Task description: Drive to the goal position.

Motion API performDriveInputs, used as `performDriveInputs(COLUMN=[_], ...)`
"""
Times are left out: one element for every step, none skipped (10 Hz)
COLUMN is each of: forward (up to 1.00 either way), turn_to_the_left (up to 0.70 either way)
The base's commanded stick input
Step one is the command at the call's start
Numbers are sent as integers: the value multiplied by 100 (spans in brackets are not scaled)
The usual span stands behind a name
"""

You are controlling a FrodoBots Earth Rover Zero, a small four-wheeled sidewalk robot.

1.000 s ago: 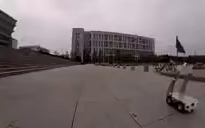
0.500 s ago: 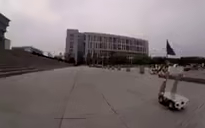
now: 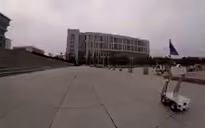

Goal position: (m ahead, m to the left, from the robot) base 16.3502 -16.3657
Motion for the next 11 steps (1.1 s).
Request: performDriveInputs(forward=[100,100,100,100,100,100,100,100,100,100,100], turn_to_the_left=[0,0,-1,-20,-27,-27,-27,-27,-27,-27,-27])
